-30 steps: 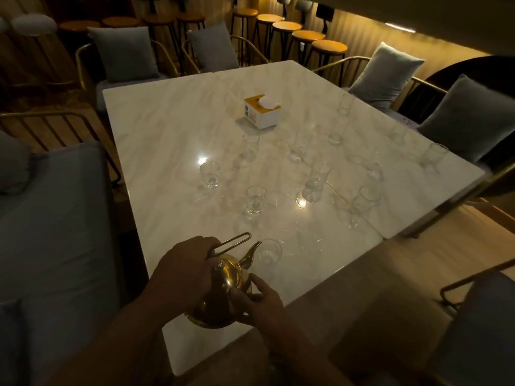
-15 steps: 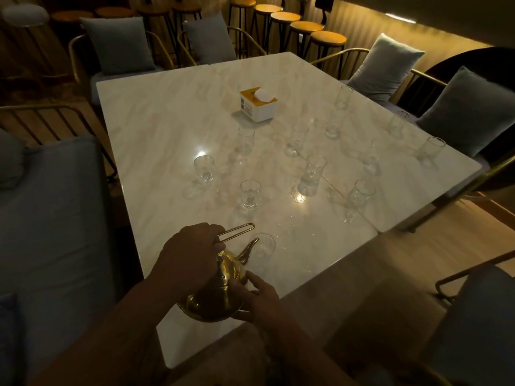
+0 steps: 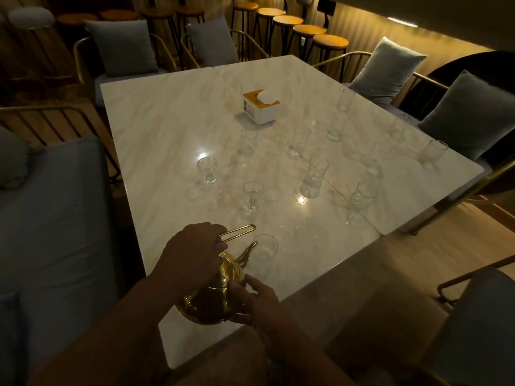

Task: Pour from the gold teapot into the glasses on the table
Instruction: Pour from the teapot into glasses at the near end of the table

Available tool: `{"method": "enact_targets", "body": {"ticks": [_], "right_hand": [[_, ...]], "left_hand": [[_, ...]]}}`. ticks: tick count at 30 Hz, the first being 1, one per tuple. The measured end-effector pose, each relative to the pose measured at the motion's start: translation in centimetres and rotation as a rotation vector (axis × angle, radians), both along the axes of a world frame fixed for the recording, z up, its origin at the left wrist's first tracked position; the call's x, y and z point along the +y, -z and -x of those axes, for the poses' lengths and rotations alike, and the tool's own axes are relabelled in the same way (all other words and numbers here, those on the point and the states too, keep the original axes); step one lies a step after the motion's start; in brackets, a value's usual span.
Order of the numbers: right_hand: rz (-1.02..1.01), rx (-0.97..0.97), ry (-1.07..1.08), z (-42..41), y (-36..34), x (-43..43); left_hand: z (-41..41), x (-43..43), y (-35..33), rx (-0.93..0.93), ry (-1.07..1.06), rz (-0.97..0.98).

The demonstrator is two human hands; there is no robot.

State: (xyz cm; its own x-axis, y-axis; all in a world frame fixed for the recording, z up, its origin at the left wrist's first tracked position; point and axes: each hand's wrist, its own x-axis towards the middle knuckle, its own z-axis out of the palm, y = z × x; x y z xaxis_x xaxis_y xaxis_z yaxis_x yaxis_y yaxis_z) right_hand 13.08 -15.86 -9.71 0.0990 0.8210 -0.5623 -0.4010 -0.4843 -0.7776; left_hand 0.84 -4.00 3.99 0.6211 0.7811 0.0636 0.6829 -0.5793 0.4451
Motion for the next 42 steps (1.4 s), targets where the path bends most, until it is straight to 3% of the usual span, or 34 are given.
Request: {"method": "enact_targets", "body": {"ticks": [42], "right_hand": [[-0.001,-0.002,0.039,2.0,-0.1,0.0]], "left_hand": [[1.2,0.6,-0.3,-0.027,0.075,-0.047]]}}
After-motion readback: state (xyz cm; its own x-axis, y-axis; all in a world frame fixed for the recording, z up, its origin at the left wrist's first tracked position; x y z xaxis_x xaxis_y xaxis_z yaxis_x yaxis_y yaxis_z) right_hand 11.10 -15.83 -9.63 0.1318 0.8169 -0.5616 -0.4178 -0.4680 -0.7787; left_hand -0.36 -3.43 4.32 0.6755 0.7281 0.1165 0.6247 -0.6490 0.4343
